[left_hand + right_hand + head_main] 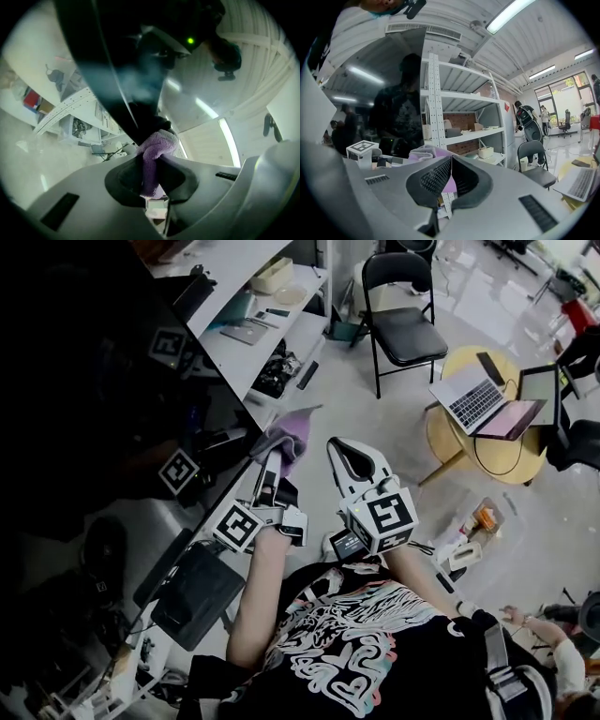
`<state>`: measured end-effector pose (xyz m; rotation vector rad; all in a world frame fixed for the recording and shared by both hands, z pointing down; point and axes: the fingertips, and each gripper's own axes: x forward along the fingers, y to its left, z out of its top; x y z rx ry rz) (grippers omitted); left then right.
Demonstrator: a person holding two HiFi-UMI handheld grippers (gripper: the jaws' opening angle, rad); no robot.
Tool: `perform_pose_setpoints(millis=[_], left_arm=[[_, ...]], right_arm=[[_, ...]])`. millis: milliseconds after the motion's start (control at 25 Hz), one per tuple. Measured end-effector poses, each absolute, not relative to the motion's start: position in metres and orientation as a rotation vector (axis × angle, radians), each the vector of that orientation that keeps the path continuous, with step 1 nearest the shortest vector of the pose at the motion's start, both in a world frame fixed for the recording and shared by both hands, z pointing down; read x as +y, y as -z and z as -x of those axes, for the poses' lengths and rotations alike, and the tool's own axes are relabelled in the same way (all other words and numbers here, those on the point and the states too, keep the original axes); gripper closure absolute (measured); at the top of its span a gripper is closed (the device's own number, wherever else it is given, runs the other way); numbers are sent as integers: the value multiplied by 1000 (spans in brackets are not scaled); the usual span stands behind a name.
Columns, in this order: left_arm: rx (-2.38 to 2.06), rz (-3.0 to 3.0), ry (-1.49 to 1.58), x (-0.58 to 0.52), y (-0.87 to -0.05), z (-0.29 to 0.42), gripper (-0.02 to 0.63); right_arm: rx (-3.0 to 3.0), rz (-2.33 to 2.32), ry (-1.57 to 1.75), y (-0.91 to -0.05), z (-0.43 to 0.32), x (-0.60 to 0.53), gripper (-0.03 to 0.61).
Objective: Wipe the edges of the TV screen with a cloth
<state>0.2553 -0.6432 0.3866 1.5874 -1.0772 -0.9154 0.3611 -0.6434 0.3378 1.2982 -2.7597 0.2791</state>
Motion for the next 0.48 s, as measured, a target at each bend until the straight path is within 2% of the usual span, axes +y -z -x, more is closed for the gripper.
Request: perform_pose_setpoints(millis=[200, 480], left_arm=[[-1295, -1920, 557, -641, -382, -275, 558], [-1714, -2178, 176, -585, -351, -241, 558]], right_arm=[[-2783, -1220, -255, -343, -364, -648, 548], [-2838, -1108, -268, -340, -334, -628, 548]])
